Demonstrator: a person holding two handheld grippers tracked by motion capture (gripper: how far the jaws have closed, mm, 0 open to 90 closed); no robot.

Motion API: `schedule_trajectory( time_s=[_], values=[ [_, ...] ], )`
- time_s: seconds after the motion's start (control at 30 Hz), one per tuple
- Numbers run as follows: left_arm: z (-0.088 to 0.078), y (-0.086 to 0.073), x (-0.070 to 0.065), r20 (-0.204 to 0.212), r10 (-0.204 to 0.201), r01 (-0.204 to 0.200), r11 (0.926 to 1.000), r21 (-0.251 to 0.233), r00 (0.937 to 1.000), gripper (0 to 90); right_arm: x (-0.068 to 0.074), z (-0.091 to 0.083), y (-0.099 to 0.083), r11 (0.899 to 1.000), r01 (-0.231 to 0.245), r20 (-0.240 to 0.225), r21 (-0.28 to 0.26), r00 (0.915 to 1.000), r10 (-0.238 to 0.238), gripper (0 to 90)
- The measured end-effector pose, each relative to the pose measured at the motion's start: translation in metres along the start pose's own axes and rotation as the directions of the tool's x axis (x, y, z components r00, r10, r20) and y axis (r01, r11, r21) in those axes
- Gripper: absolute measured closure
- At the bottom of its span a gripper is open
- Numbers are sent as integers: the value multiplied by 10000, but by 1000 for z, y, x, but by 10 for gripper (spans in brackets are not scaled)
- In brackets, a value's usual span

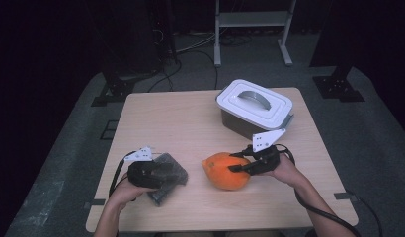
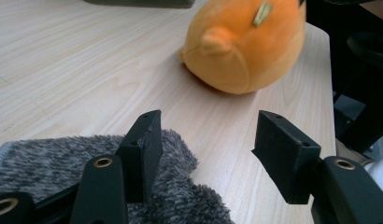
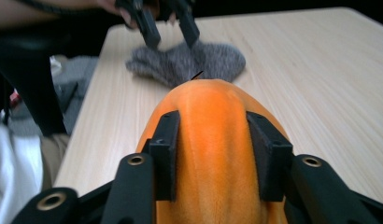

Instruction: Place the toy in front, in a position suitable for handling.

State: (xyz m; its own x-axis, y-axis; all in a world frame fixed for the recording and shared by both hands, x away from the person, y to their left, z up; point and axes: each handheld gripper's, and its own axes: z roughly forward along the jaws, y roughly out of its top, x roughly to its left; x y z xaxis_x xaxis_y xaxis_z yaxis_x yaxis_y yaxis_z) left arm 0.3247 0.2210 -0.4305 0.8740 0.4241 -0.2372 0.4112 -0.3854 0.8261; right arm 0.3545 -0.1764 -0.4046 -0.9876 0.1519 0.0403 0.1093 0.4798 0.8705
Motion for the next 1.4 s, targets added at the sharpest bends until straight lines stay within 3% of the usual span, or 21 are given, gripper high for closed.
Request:
schedule_trajectory(
  time_s=[0.1, 0.23, 0.37, 0.53, 0.77, 0.87, 1.23, 1.4],
  values=[
    [-1, -1, 0, 33, -1, 1, 10000, -2, 10000, 401, 7, 1, -7, 10000, -48, -314, 77, 9995, 51, 468],
    [1, -1, -2, 43, 11, -10, 10000, -5, 10000, 392, 22, -5, -16, 9997, -191, -150, 146, 9997, 194, 363],
    [2, 1, -4, 86, 90, -90, 10000, 38, 9999, 383, 34, -14, -21, 9982, -592, -323, -105, 9977, 589, 330],
    [3, 0, -5, 92, 84, -85, 10000, 52, 9999, 377, 44, -15, -17, 9980, -625, 34, -47, 9980, 625, 304],
    [1, -2, -3, 55, 51, -51, 10000, 28, 10000, 373, 43, -15, -12, 9958, -794, 461, -455, 9956, 815, 309],
    [1, -2, -4, 87, 22, -22, 10000, 62, 10000, 372, 40, -13, -12, 9945, -994, 780, -325, 9918, 1017, 306],
    [2, -2, -5, 129, 95, -96, 9999, 69, 9999, 365, 38, 0, -12, 9828, -1849, 782, -14, 9797, 1844, 274],
    [3, -2, -6, 160, 63, -64, 10000, 69, 9999, 364, 34, 5, -21, 9790, -2015, 797, 297, 9768, 1986, 353]
  ],
)
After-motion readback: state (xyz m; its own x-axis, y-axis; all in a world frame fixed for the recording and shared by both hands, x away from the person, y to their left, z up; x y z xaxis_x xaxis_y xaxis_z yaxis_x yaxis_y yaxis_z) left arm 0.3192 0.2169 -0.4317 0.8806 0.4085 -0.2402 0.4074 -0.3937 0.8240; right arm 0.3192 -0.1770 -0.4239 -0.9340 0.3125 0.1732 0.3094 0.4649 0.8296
